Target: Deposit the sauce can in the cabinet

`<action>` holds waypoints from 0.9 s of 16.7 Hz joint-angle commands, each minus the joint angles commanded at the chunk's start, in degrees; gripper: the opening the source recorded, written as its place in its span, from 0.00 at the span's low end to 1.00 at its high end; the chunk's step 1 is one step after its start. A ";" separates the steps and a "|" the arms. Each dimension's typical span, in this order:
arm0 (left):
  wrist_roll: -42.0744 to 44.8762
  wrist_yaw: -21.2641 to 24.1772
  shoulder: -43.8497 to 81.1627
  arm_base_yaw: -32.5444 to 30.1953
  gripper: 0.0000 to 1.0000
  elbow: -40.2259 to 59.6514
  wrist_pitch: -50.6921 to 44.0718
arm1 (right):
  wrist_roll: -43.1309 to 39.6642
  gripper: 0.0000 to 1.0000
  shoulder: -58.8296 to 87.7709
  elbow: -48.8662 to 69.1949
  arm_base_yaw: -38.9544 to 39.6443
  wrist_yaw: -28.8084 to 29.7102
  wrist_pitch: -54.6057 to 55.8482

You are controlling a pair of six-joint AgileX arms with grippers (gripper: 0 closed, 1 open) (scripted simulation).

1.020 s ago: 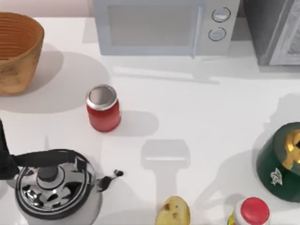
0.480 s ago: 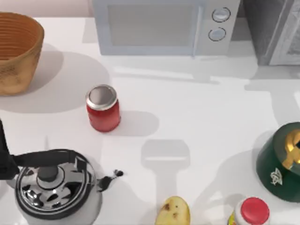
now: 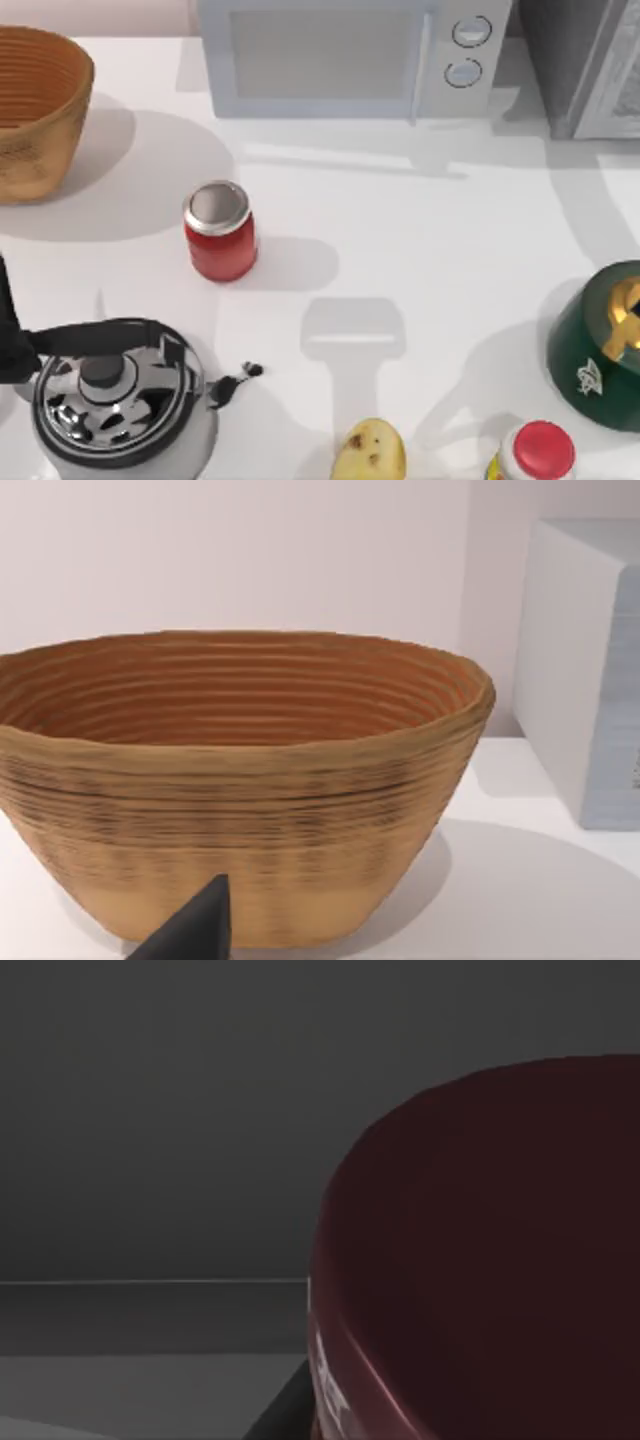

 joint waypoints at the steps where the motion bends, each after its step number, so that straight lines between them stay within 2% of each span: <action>1: 0.00 0.00 0.00 0.00 1.00 0.00 0.00 | -0.15 0.00 1.12 0.90 0.24 -0.01 -0.78; 9: 0.00 0.00 0.00 0.00 1.00 0.00 0.00 | -0.17 0.00 2.52 1.93 -0.03 0.02 -1.09; 15: 0.00 0.00 0.00 0.00 1.00 0.00 0.00 | -0.02 0.00 13.47 11.37 -1.56 -1.56 0.33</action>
